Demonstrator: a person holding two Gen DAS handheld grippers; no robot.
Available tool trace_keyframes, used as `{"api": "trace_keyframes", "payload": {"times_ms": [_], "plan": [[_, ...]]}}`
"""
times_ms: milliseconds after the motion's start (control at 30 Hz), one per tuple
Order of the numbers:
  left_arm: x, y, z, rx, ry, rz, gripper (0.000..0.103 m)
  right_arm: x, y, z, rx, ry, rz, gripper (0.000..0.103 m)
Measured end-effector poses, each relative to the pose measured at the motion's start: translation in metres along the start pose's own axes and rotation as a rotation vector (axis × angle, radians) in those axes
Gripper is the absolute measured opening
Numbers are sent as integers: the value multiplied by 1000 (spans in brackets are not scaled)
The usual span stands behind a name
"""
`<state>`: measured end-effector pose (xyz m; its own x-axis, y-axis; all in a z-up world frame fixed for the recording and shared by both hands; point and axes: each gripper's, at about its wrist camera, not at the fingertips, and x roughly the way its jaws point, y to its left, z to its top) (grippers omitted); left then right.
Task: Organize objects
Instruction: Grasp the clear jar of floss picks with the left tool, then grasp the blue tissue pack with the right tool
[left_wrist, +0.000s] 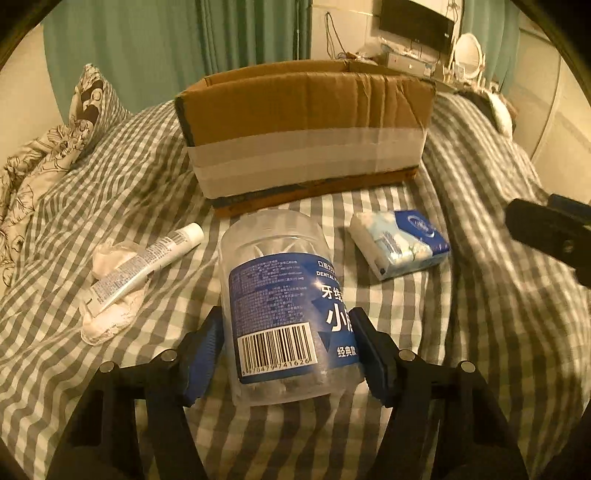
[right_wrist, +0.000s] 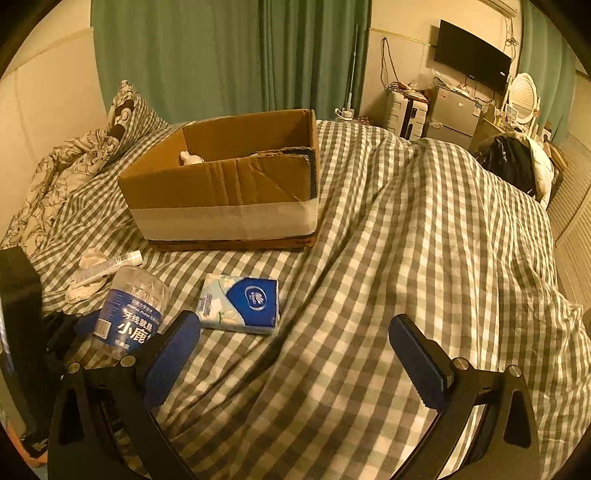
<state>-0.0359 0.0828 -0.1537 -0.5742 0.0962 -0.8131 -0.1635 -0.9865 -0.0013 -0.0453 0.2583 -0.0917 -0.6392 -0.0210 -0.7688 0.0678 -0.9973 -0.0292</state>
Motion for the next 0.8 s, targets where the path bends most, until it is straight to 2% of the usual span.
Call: {"api": "trace_keyframes", "payload": {"times_ms": [200,333,567,767,800], "plan": [[-13,16,9,9,-36,54,67,19,17,23,-19,25,17,102],[-24,29,14,8,-69,75,66,50,33,36,-27,89,34,102],[-28,50,20,-15,-85,87,65,94,54,22,-44,211,60,102],[-26,60,18,-44,-77,66,64,116,55,8,-50,295,45,88],[-27,62,17,-48,-75,62,64,117,55,7,-50,296,45,82]]}}
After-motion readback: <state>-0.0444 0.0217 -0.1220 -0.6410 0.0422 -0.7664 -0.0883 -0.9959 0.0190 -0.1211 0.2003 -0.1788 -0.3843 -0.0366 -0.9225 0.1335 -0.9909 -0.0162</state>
